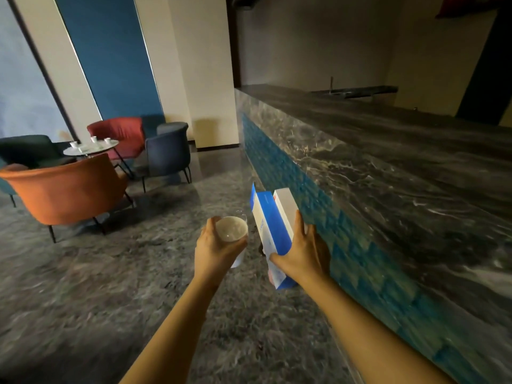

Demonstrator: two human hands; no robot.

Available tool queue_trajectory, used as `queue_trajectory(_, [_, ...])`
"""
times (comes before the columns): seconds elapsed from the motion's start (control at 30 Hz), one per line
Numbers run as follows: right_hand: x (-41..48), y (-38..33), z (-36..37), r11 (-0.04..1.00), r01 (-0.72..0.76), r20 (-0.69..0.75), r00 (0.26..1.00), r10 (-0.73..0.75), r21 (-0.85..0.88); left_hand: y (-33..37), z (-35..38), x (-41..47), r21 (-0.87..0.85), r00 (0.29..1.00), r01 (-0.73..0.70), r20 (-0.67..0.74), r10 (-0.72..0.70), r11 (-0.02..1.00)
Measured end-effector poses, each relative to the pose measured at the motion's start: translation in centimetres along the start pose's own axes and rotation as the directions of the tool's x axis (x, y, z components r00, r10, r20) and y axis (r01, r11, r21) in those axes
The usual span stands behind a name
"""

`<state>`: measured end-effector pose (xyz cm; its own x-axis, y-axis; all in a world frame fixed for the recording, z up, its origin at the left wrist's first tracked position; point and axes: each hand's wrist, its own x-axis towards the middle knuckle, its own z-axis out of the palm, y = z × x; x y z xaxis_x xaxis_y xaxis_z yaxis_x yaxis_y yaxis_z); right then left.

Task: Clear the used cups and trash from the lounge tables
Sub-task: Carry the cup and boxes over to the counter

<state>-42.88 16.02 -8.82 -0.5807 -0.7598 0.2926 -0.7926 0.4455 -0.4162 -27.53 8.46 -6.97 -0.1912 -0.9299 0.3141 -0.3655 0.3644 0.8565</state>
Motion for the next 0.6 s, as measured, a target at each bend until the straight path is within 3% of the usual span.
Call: queue_trajectory(0.6, [37.4, 4.8, 17.1, 0.982, -0.188, 0.016, 0.982, 0.188, -0.029, -8.7, 21.5, 36.0, -0.010, 0.984, 0.014, 0.177, -0.012, 1.000])
